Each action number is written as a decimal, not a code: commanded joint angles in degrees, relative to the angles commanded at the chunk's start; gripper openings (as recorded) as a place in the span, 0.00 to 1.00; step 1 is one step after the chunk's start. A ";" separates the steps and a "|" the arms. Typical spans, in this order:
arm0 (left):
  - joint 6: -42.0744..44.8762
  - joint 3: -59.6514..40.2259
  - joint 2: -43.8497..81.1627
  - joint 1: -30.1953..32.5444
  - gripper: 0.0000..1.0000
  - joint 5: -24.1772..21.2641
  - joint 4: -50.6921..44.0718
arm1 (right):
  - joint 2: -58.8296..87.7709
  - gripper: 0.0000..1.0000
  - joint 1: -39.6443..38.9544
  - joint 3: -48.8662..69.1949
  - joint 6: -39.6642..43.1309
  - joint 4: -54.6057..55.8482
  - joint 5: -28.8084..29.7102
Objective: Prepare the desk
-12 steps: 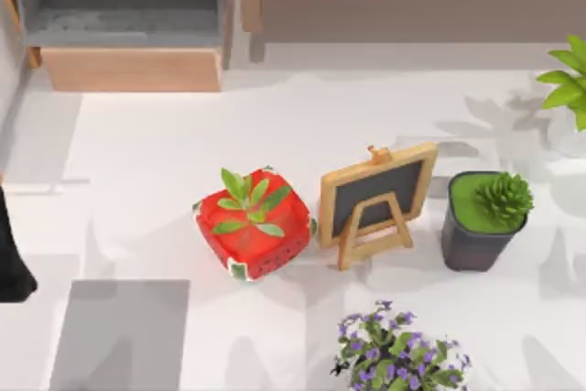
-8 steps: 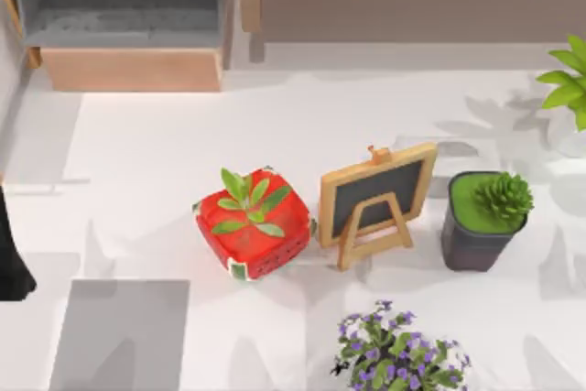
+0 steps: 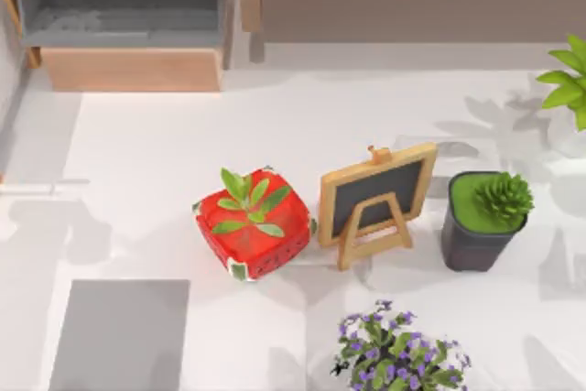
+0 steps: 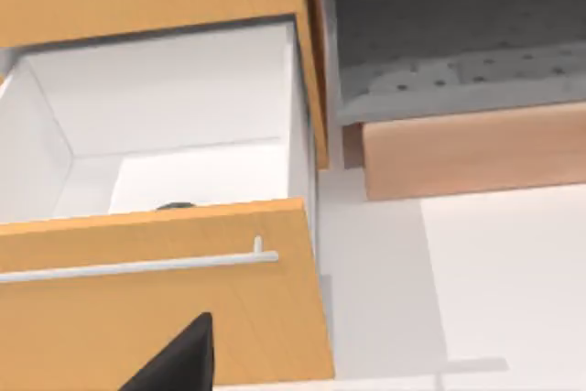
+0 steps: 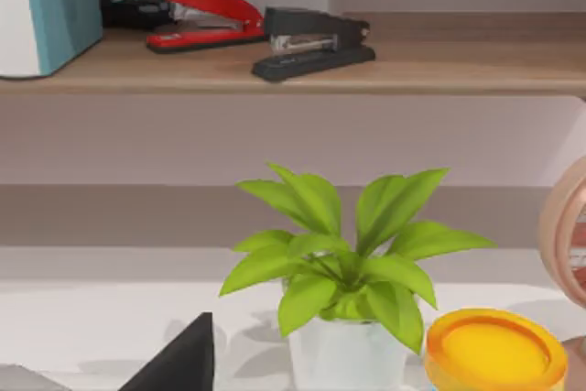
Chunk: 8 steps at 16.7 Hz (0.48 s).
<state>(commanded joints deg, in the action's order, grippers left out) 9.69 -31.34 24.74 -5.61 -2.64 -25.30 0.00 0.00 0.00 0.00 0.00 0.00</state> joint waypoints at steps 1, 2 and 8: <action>1.61 -6.23 4.54 -1.00 1.00 -0.27 -4.05 | 0.00 1.00 0.00 0.00 0.00 0.00 0.00; 3.27 -12.89 9.36 -2.03 1.00 -0.53 -8.13 | 0.00 1.00 0.00 0.00 0.00 0.00 0.00; 13.56 -57.31 45.01 -8.32 1.00 -1.60 -31.75 | 0.00 1.00 0.00 0.00 0.00 0.00 0.00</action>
<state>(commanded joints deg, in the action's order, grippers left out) 23.25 -88.65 69.74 -13.94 -4.24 -57.05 0.00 0.00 0.00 0.00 0.00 0.00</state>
